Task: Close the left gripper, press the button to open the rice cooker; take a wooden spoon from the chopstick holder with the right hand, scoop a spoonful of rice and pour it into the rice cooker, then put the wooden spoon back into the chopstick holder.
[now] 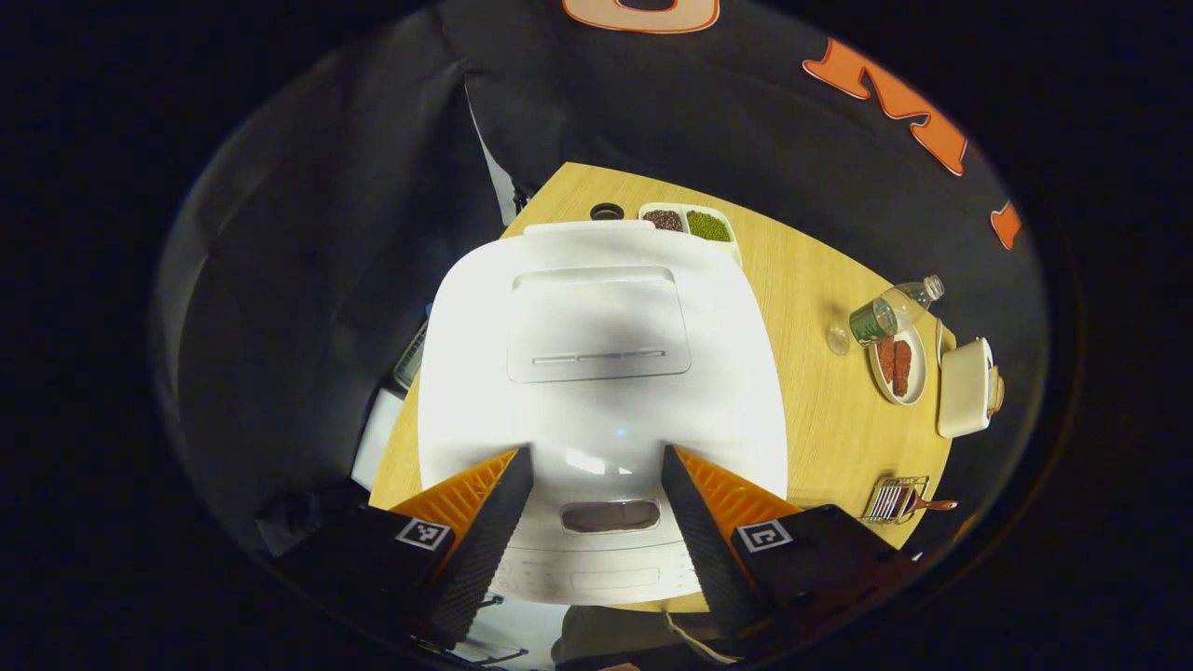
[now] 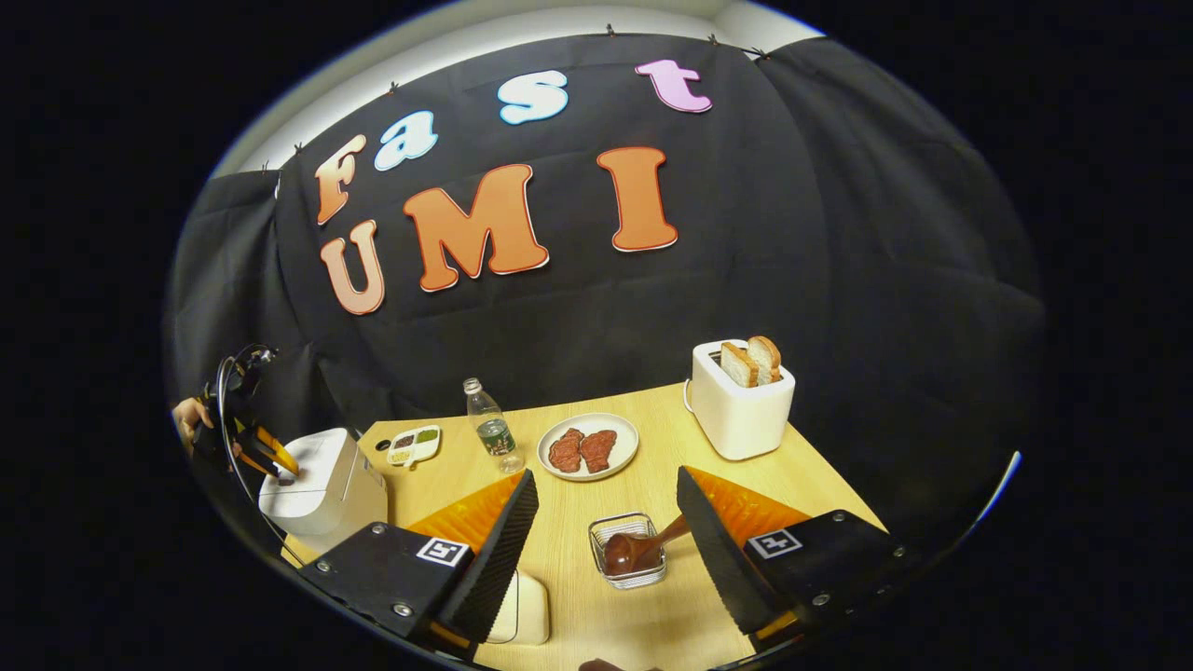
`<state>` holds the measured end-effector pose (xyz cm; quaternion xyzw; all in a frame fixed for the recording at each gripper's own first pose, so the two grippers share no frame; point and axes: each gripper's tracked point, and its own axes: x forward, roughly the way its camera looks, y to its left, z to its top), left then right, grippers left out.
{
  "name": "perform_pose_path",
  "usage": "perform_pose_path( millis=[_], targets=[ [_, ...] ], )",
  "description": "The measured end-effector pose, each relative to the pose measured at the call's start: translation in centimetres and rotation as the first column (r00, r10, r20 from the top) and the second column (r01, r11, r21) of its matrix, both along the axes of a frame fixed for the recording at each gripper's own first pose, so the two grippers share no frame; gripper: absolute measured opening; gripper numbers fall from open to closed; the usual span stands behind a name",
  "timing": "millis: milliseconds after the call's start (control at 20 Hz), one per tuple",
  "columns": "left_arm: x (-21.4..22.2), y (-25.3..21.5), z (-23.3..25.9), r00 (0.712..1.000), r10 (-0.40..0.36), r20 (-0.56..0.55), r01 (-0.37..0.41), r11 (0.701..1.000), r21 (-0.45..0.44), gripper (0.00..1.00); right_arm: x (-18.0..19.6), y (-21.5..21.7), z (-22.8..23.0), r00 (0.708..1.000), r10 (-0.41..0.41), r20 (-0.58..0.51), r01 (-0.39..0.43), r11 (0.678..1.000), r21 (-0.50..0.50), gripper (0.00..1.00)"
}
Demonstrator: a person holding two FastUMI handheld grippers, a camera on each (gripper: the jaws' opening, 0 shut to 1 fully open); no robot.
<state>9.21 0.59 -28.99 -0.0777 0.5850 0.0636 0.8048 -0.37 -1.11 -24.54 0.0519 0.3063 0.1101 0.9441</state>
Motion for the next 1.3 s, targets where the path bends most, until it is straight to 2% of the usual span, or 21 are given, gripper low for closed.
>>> perform_pose_path(
  millis=[100, 150, 250, 300, 350, 400, 500, 700, 800, 900, 950, 1050, 1200, 1250, 1300],
  targets=[
    [1.0, 0.5, 2.3, 0.993, -0.016, 0.116, 0.011, 0.999, 0.039, 0.99, 0.5, 0.2, 0.7, 0.999, 0.014, 0.031, -0.014, 1.0, -0.023, 0.93],
    [1.9, 0.9, 3.8, 0.982, -0.032, 0.188, 0.018, 0.997, 0.073, 0.95, 0.8, 0.7, 1.0, 0.999, 0.026, 0.045, -0.025, 0.999, -0.025, 0.93],
    [2.9, 1.1, 7.3, 0.941, -0.078, 0.329, 0.032, 0.989, 0.141, 0.99, 1.3, 1.4, 1.2, 0.998, 0.033, 0.056, -0.031, 0.999, -0.031, 0.93],
    [3.5, 1.0, 9.3, 0.91, -0.105, 0.402, 0.038, 0.985, 0.171, 0.95, 1.5, 1.7, 1.6, 0.997, 0.035, 0.072, -0.033, 0.999, -0.03, 0.93],
    [3.5, 0.7, 11.2, 0.874, -0.131, 0.468, 0.04, 0.979, 0.199, 0.98, 1.9, 2.2, 2.3, 0.994, 0.038, 0.101, -0.034, 0.999, -0.031, 0.93],
    [3.8, 0.1, 13.2, 0.827, -0.159, 0.539, 0.046, 0.975, 0.216, 0.95, 2.4, 2.6, 3.1, 0.989, 0.041, 0.139, -0.036, 0.999, -0.037, 0.93],
    [3.8, -1.1, 17.2, 0.733, -0.206, 0.648, 0.048, 0.966, 0.254, 0.97, 3.2, 3.3, 4.8, 0.976, 0.057, 0.212, -0.044, 0.997, -0.066, 0.93],
    [1.7, -2.3, 22.1, 0.56, -0.269, 0.784, -0.009, 0.944, 0.33, 0.98, 4.1, 5.4, 8.6, 0.939, 0.095, 0.331, -0.062, 0.992, -0.109, 0.93],
    [0.3, -3.7, 24.8, 0.472, -0.289, 0.833, -0.027, 0.94, 0.341, 0.97, 4.2, 6.4, 10.1, 0.921, 0.109, 0.375, -0.071, 0.991, -0.114, 0.93],
    [-0.8, -4.7, 26.3, 0.397, -0.301, 0.867, -0.043, 0.938, 0.345, 0.98, 4.1, 7.7, 11.2, 0.906, 0.125, 0.405, -0.087, 0.99, -0.111, 0.93],
    [-1.5, -5.6, 26.9, 0.366, -0.303, 0.88, -0.047, 0.938, 0.343, 0.98, 4.0, 8.1, 11.8, 0.898, 0.131, 0.419, -0.094, 0.99, -0.108, 0.96],
    [-2.6, -7.4, 27.8, 0.313, -0.325, 0.892, -0.021, 0.937, 0.349, 0.96, 3.8, 8.9, 12.6, 0.889, 0.132, 0.439, -0.103, 0.991, -0.09, 0.93],
    [-4.0, -10.0, 28.1, 0.252, -0.321, 0.913, 0.032, 0.946, 0.324, 0.98, 3.3, 9.7, 13.9, 0.874, 0.127, 0.47, -0.114, 0.992, -0.056, 0.93],
    [-4.3, -10.9, 27.8, 0.24, -0.316, 0.918, 0.051, 0.948, 0.313, 0.96, 3.1, 10.0, 14.1, 0.868, 0.131, 0.479, -0.119, 0.991, -0.056, 0.93],
    [-4.8, -11.3, 27.2, 0.244, -0.31, 0.919, 0.058, 0.951, 0.305, 0.97, 3.0, 9.9, 14.2, 0.864, 0.134, 0.485, -0.121, 0.991, -0.06, 0.93]
  ],
)
